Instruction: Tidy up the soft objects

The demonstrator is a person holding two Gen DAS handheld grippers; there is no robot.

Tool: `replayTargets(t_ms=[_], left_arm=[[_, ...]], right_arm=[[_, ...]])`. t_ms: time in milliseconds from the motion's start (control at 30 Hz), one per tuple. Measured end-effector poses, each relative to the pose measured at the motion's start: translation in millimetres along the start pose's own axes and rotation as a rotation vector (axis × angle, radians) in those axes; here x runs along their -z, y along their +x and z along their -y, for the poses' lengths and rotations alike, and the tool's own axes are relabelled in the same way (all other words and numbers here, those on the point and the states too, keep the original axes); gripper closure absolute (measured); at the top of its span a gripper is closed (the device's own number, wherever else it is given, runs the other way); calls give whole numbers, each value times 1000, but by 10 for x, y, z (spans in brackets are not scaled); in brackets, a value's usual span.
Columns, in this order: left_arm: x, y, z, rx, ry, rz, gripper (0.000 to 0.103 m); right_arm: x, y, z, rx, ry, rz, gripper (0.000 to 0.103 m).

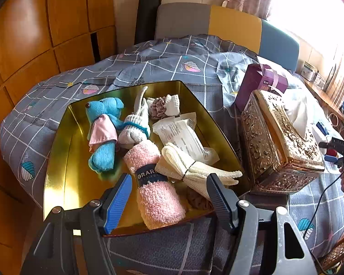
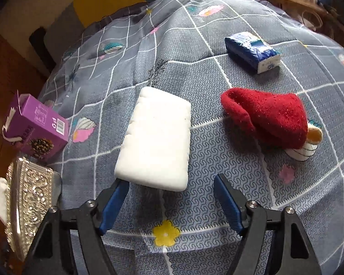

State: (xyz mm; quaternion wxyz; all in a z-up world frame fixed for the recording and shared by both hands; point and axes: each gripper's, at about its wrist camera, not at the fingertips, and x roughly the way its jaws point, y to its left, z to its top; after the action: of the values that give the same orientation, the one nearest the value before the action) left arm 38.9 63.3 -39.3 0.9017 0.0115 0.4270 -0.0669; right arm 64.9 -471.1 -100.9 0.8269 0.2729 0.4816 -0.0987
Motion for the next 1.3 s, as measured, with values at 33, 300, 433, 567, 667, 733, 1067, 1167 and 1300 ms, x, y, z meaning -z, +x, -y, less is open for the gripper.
replayTargets(t_ms=[33,300,433,567,667,733,1067,1167,1300], left_arm=[[1,7,-1,2,-2,-4,35],[-5,32,8,6,-2,-12,35],[4,41,25,8,4,-17,35],[22,52,47,9,17,-26,35],[31,61,48,7,22,-32,35],[31,58,39,0,24,-29,35],[47,25,-3,-15,32,-17,35],[49,-10,-1,-19,44,-3,35],[43,-35,-17,-16,42,5,35]], right_arm=[[-15,-2,2,-4,9,6,22],[-110,24,-290,-91,0,0,5],[-194,157,-392,35,-26,22,5],[-249,310,-530,143,-83,33,19],[-241,447,-618,238,-135,-8,45],[-226,445,-642,255,-142,11,46],[-312,268,-503,253,-81,26,46],[-454,137,-649,266,-111,58,46],[-639,-93,-1026,232,-182,120,46]])
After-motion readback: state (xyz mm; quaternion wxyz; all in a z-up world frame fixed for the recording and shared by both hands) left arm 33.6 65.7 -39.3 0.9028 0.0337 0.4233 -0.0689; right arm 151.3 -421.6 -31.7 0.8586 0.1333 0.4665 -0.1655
